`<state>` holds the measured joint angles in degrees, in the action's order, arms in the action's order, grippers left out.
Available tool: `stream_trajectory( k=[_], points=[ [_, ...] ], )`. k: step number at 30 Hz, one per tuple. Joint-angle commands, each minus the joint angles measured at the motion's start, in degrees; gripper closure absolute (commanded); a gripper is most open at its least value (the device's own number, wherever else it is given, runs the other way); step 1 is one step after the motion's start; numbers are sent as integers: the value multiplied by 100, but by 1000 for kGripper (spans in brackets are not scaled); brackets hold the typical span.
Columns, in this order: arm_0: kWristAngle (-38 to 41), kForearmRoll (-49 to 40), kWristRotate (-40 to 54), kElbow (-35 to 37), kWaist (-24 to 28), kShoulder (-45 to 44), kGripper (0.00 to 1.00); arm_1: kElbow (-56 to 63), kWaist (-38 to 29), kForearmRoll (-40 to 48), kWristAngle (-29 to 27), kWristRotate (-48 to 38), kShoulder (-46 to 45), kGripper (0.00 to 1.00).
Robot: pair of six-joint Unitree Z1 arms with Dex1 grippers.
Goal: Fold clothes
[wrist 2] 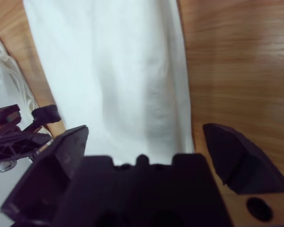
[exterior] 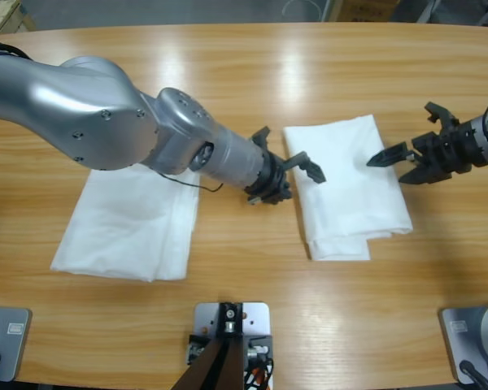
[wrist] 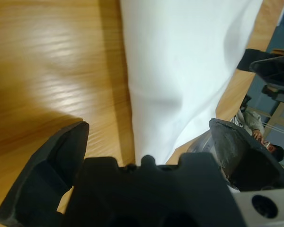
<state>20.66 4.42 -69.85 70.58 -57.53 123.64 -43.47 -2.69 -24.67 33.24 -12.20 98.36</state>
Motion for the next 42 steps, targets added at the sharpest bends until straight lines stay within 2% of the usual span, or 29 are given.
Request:
stream_trajectory(
  k=[1,5,13,14,15,16,17,23,27,28,29,30,31,42],
  points=[
    [69,617,-194,77,-74,618,0,295,76,303,107,-160,34,0],
    [96,613,-194,174,-74,672,14,325,76,346,121,-177,-34,0],
    [314,604,-178,835,-169,987,11,335,111,361,219,-186,-68,0],
    [409,601,-163,854,-180,1001,44,358,111,368,255,-197,-66,0],
    [732,599,-287,887,-178,1049,145,383,111,391,277,-218,-71,0],
    [1001,668,-403,884,-171,1080,197,414,134,402,330,-264,-66,0],
    [1068,719,-395,907,-188,1080,214,434,173,402,381,-281,-63,0],
    [1001,719,-391,731,-197,961,147,453,199,411,459,-292,-45,0],
    [859,627,-409,708,-206,927,156,462,199,412,464,-300,-82,0],
    [790,539,-414,677,-206,894,254,462,199,418,464,-300,-75,0],
    [758,441,-414,645,-206,876,476,462,199,419,464,-304,-66,0],
    [723,358,-405,583,-206,869,818,462,199,421,464,-309,-57,0],
    [667,281,-398,529,-206,848,984,467,199,437,464,-309,-43,0],
    [-17,200,-396,624,-391,987,1000,576,199,643,481,-318,97,0]
  ],
)
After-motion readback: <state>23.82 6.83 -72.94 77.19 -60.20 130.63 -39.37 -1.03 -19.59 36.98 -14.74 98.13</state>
